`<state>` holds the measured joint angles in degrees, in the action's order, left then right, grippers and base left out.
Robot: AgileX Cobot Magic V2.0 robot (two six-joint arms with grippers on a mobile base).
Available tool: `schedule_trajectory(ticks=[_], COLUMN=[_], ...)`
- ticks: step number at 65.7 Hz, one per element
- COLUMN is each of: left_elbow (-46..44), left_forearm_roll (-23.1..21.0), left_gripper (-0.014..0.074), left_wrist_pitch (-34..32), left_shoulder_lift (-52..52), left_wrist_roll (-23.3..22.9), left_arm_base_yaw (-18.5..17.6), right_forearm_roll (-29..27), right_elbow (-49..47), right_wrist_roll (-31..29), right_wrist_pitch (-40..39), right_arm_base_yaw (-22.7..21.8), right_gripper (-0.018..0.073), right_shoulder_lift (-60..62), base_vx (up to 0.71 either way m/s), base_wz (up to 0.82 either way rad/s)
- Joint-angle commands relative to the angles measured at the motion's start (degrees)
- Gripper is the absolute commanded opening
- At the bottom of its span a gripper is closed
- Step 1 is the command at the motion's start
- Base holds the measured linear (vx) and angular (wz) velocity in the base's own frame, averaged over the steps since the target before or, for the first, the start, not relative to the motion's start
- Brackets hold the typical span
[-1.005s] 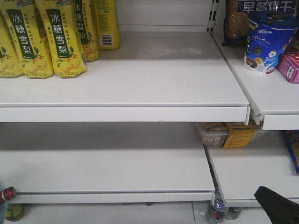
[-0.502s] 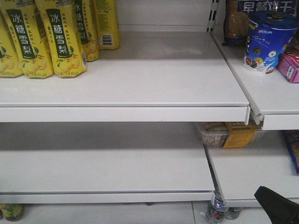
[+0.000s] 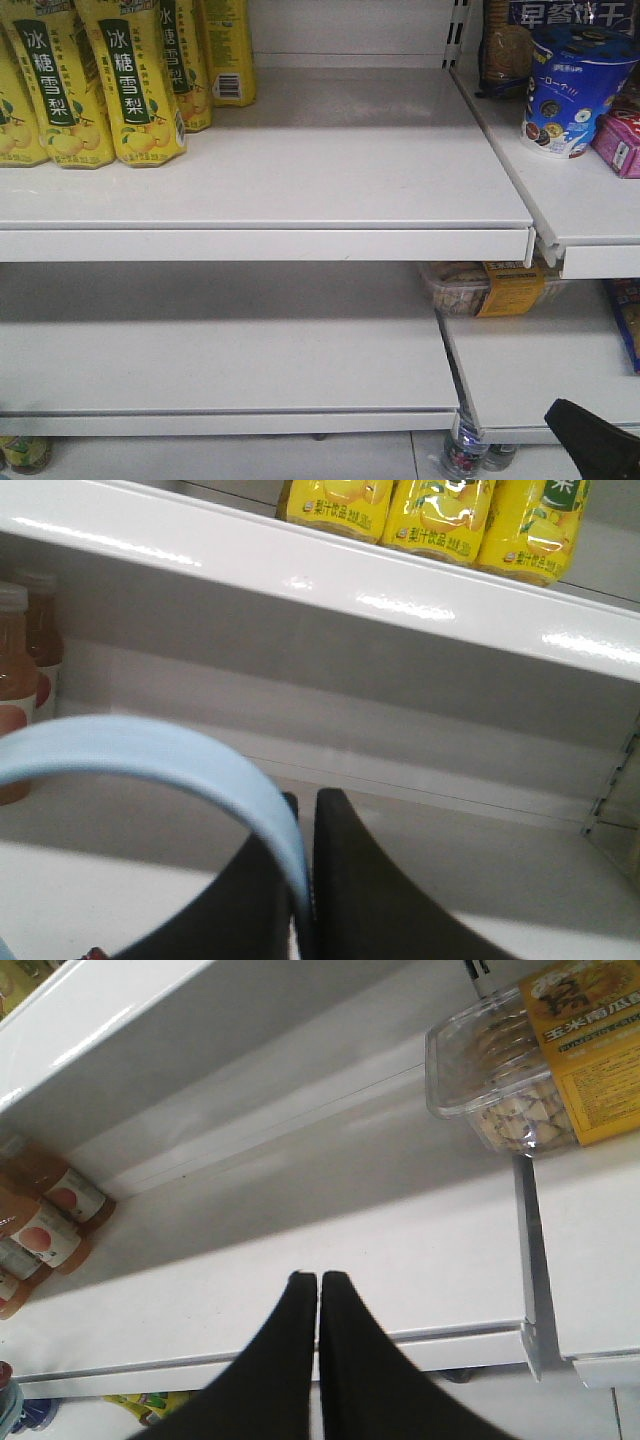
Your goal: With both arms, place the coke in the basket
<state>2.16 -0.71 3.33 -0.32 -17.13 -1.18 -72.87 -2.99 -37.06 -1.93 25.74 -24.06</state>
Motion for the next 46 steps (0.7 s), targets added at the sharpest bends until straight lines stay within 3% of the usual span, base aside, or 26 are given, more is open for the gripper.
schedule_trajectory(ticks=[1, 46], left_elbow=[-1.7, -1.7], left_forearm_roll=[2.4, 2.4], left_gripper=[-0.0006, -0.0006], left_wrist_pitch=[-8.8, -8.8], left_shoulder_lift=[-1.3, -1.2], left_wrist_roll=[2.1, 2.1], left_arm_base_yaw=[0.1, 0.1], right_forearm_roll=[0.3, 0.3], right_elbow=[-1.6, -1.6], right_wrist_roll=[-0.3, -0.3], right_wrist_pitch=[-1.4, -1.2], right_arm_base_yaw=[-0.1, -0.1], right_gripper=[-0.0002, -0.0002], right_shoulder_lift=[-0.3, -0.3], base_vx=[0.00, 0.00], base_wz=[0.00, 0.00])
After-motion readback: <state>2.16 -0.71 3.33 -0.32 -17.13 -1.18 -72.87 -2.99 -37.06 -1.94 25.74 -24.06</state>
